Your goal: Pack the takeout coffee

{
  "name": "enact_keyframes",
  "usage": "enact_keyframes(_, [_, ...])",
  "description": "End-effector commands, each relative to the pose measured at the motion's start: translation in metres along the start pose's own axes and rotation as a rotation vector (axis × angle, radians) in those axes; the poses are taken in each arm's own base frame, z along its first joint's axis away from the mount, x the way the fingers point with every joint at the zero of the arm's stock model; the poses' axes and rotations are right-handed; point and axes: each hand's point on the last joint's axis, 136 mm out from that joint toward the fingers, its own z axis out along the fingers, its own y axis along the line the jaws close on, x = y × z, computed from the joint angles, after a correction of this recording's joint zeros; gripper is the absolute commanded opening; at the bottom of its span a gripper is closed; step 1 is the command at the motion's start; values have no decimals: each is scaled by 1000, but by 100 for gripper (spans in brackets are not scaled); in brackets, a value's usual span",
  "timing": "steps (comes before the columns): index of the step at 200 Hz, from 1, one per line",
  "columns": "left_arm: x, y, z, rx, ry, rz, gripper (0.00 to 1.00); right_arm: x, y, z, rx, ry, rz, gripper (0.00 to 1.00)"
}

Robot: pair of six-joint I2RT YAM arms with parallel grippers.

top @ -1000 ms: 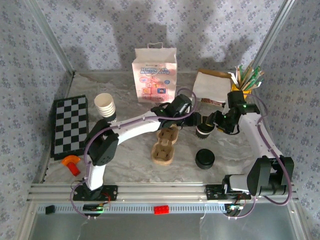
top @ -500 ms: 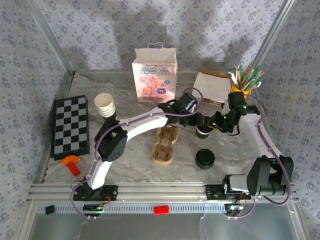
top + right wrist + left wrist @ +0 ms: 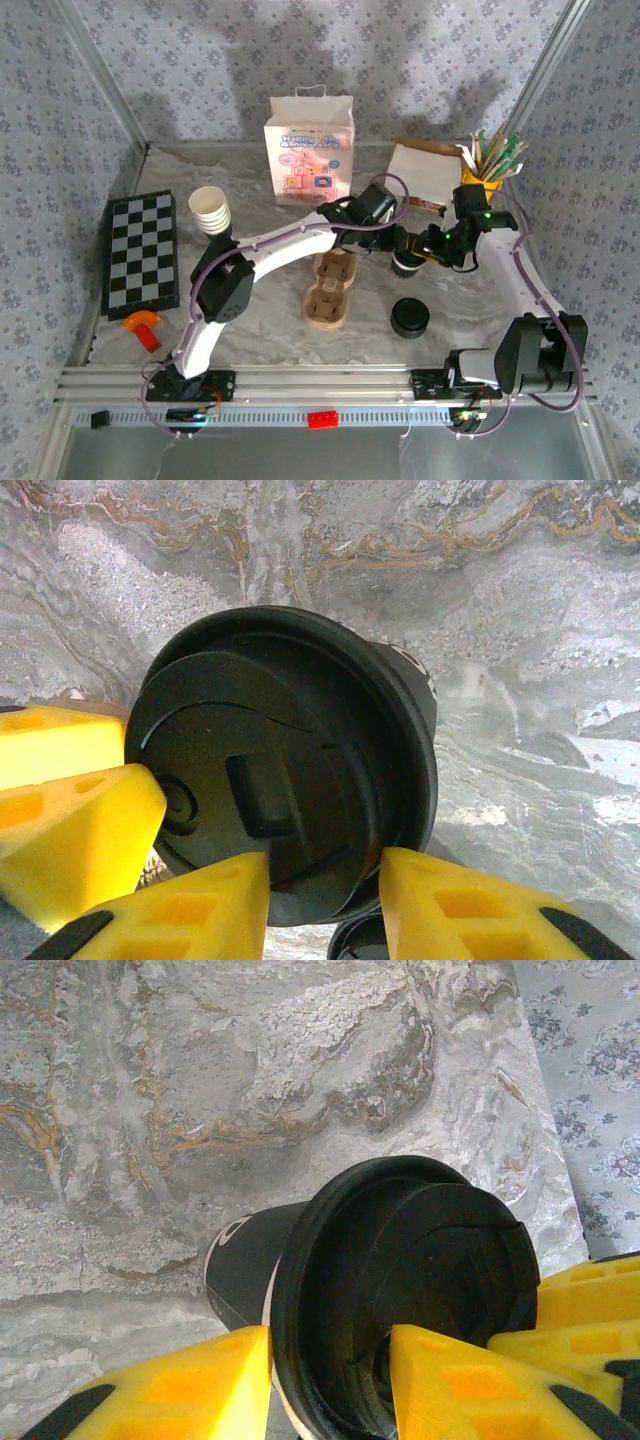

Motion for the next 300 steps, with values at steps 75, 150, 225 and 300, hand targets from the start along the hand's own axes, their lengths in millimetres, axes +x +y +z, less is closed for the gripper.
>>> enact_keyframes(75, [-4,4,5,-66,18,35,37,-15,4,-21,-12,-15,24,46])
enact_keyframes(150, [-6,5,5,-84,30,46,34,-18,-9,-3,42,25,-5,29])
enact_keyframes(225, [11,9,18,-57,90,49,31,5,-14,11,45,74,-1,18])
enact_keyframes(300, [36,28,31,-35,109,80,29,34,-21,30,43,116,21,18])
